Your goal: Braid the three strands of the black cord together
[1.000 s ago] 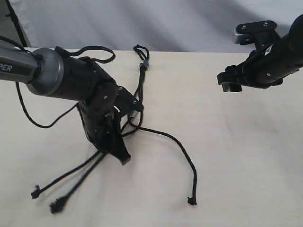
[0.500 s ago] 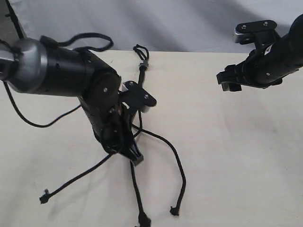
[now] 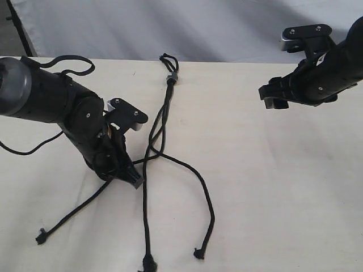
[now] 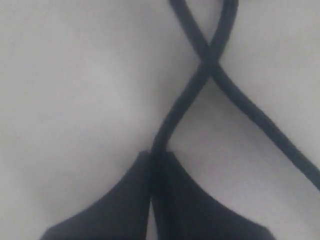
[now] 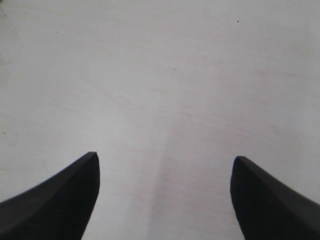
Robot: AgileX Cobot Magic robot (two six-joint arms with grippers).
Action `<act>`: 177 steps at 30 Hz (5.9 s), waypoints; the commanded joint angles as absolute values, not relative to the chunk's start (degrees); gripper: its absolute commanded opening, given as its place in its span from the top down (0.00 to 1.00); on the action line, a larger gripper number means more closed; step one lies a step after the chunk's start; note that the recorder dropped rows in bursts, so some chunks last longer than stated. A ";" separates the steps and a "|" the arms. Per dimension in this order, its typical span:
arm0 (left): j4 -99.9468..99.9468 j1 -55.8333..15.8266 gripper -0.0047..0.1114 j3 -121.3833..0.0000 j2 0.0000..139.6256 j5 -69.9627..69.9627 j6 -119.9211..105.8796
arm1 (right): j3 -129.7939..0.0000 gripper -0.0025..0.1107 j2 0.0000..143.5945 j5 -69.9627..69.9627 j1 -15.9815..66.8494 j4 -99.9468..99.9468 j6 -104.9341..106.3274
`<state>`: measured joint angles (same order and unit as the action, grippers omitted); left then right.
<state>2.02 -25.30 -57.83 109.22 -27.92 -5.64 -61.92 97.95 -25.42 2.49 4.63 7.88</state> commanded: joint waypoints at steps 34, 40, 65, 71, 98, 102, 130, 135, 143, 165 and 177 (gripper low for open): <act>-3.88 1.23 0.27 -56.13 93.56 -19.39 -4.89 | -64.00 0.37 106.98 -31.91 46.55 9.81 5.96; -3.88 1.23 0.27 -56.13 93.56 -19.39 -4.89 | -64.00 0.37 110.23 -32.03 46.94 9.71 3.80; -3.88 1.23 0.27 -56.13 93.56 -19.50 -4.89 | -75.28 0.97 110.08 -52.89 51.16 -22.02 0.89; -4.01 1.23 0.27 -56.13 93.56 -19.62 -4.89 | -74.43 0.97 113.83 -50.78 42.76 -32.38 -1.71; -4.85 1.23 0.27 -56.13 93.56 -20.87 -4.89 | -72.45 0.97 109.43 -57.56 39.31 1.07 24.74; -4.85 1.23 0.27 -56.13 93.56 -20.87 -4.89 | -64.55 0.97 109.43 -48.10 36.79 -2.17 24.74; -8.57 -22.51 0.27 -59.69 88.78 -43.28 -6.49 | -57.22 0.22 78.86 -25.71 19.58 -7.36 16.42; -8.38 -36.51 0.27 -57.15 89.72 -40.75 -6.86 | -52.13 0.22 78.86 -14.11 13.37 -7.95 17.10; -7.72 -46.62 0.28 -49.74 92.43 -28.40 -6.63 | -51.90 0.22 78.86 -13.76 10.98 -7.55 16.75; -4.68 -47.01 0.96 -49.48 105.93 -24.59 -3.94 | -51.90 0.22 78.86 -13.86 10.98 -6.95 16.75; 12.09 -38.85 0.96 -49.76 97.16 -32.07 -2.72 | -51.90 0.22 78.86 -13.74 10.98 -6.07 16.55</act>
